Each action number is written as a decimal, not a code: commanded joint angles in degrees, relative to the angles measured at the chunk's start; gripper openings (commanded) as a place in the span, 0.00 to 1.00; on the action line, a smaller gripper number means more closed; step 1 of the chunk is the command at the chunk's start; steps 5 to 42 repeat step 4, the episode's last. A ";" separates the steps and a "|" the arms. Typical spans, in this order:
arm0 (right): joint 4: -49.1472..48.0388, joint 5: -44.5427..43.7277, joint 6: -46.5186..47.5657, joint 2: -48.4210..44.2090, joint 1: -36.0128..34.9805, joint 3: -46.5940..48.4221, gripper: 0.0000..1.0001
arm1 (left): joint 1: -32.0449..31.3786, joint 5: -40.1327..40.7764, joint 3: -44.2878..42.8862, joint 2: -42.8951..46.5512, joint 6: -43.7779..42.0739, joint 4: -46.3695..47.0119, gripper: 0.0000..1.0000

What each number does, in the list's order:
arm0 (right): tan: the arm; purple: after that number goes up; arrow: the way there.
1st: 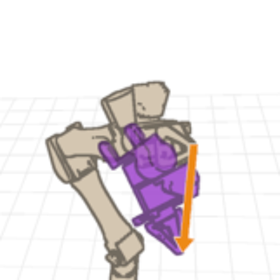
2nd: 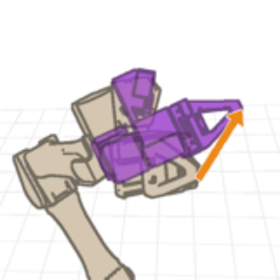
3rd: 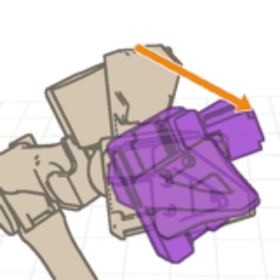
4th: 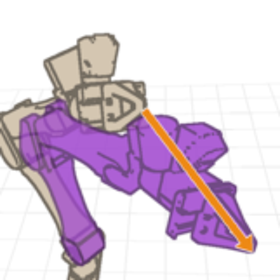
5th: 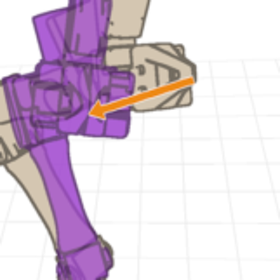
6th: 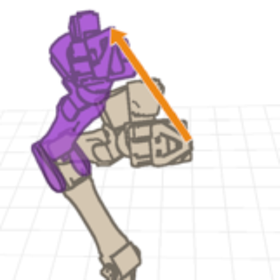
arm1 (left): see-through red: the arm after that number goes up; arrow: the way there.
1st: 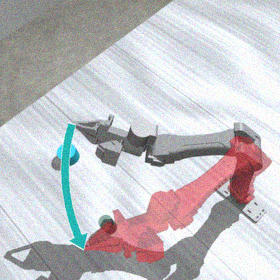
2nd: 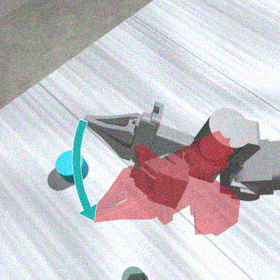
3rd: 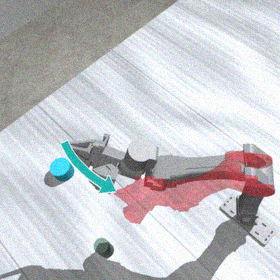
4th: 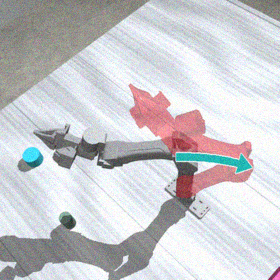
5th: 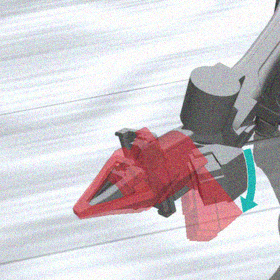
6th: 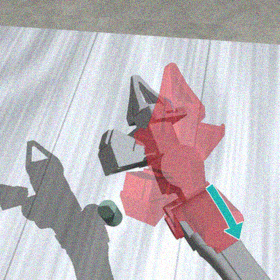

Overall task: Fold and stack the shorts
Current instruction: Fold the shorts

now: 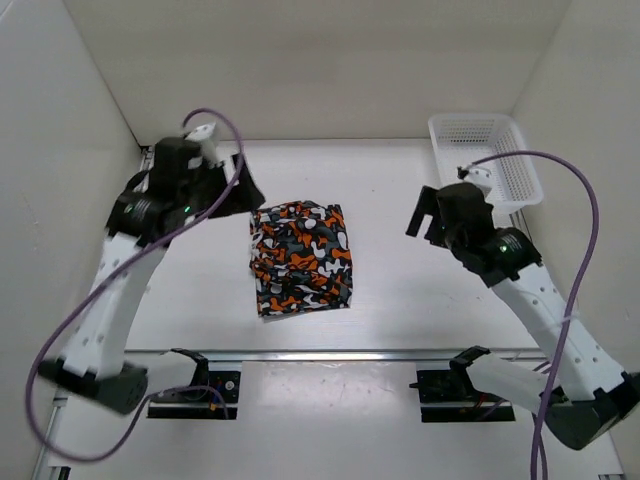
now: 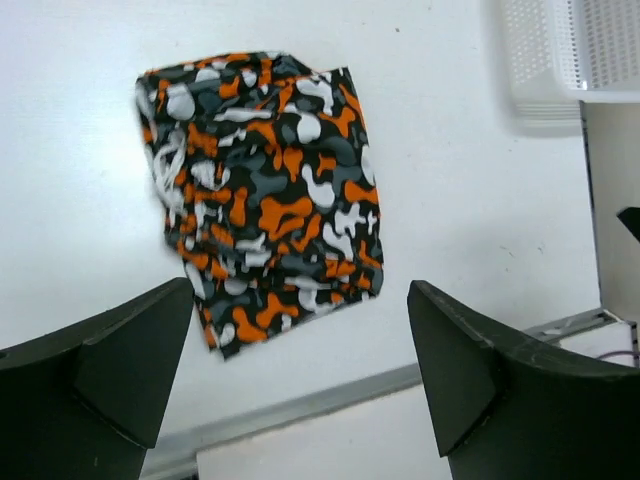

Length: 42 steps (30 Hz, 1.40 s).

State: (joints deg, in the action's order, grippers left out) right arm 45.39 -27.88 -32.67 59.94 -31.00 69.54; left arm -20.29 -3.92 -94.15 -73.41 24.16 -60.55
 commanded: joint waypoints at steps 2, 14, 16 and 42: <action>8.32 -6.48 -0.64 -7.36 1.03 -5.19 0.99 | 0.08 2.78 10.81 11.68 4.22 0.26 0.99; 9.11 -7.01 -1.17 -9.75 1.56 -7.73 0.99 | 0.08 3.57 14.85 18.37 6.23 0.79 0.99; 9.11 -7.01 -1.17 -9.75 1.56 -7.73 0.99 | 0.08 3.57 14.85 18.37 6.23 0.79 0.99; 9.11 -7.01 -1.17 -9.75 1.56 -7.73 0.99 | 0.08 3.57 14.85 18.37 6.23 0.79 0.99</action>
